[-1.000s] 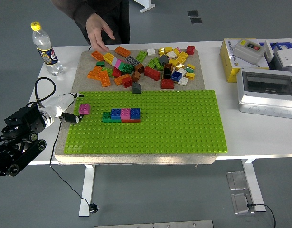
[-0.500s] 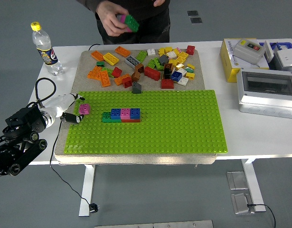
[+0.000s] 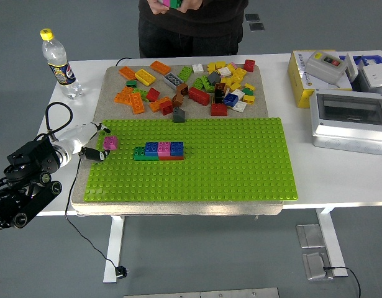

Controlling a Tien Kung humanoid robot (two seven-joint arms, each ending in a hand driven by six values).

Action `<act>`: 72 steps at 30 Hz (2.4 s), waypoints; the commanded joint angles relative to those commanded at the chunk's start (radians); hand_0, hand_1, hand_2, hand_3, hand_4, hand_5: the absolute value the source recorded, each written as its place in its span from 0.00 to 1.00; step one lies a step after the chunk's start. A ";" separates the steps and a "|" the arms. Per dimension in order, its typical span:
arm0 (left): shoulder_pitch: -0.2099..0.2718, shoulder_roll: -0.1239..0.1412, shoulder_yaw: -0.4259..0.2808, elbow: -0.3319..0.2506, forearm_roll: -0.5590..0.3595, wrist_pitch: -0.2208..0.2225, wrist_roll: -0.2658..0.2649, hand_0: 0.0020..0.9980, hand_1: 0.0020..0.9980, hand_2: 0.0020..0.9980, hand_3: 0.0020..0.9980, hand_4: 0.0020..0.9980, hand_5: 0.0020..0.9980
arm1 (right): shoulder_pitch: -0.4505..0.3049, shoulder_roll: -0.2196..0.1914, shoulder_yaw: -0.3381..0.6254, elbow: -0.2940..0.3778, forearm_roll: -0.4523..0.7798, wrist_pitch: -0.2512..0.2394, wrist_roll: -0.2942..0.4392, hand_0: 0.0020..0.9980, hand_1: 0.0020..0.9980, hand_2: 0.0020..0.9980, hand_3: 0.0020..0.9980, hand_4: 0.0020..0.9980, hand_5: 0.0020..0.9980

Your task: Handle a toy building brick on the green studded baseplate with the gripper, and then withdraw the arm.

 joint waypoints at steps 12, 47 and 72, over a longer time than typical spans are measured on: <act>0.003 -0.003 0.006 0.003 -0.018 0.000 -0.004 1.00 0.99 1.00 0.75 0.59 0.24 | -0.002 0.000 -0.003 0.000 0.002 0.000 0.000 0.71 0.70 0.76 0.72 0.44 0.84; -0.005 -0.006 0.000 0.014 -0.084 0.011 -0.030 1.00 0.99 1.00 0.54 0.45 0.23 | -0.002 0.002 0.003 -0.001 -0.018 -0.001 0.004 0.70 0.70 0.76 0.72 0.44 0.84; 0.102 0.000 -0.166 -0.257 -0.021 -0.055 0.095 1.00 0.99 1.00 0.50 0.44 0.23 | -0.006 -0.004 0.111 -0.001 -0.108 -0.010 -0.004 0.70 0.70 0.76 0.72 0.44 0.84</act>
